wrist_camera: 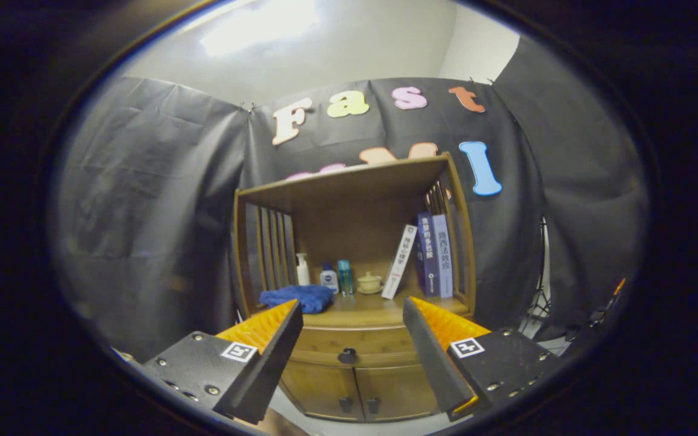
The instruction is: Pull open the drawer, take out the items inside it, and place them on the countertop above the cabinet.
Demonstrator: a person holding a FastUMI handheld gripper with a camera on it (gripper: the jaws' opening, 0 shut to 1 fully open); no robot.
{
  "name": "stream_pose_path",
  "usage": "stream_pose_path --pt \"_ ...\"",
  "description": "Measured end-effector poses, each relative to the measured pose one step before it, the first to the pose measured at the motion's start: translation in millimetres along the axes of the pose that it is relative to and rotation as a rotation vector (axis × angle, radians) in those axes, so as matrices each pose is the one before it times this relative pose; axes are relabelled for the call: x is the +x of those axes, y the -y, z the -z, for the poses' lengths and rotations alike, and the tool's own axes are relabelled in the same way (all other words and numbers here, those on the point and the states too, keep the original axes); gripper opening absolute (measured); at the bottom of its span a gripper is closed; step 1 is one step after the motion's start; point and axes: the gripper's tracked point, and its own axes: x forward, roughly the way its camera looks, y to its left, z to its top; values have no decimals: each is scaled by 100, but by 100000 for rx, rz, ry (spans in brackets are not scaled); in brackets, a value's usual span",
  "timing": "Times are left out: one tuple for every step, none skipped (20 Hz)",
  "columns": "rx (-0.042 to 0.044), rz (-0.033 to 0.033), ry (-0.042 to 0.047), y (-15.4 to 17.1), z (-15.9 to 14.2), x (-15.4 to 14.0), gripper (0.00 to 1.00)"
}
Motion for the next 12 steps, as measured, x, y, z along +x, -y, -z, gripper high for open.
stream_pose_path --pt "-760 155 -960 -363 1356 267 100" --pt "-300 778 -984 -140 1282 334 99" --pt "-307 920 -1203 -20 1335 419 99" --pt "-154 2939 -1691 129 1332 680 99" --pt "96 3978 -829 465 1149 570 100" --pt "57 1352 -1268 -212 984 1302 100" --pt "-174 -375 -2213 -689 1185 974 99" --pt "-991 -665 -2542 -671 1019 1207 100" --pt "-1285 482 -1861 -330 717 1237 100" --pt "-686 600 -1457 -234 466 1206 100" --pt "468 46 -668 -195 437 1256 100" --pt "1587 -130 -404 -460 308 1224 100"
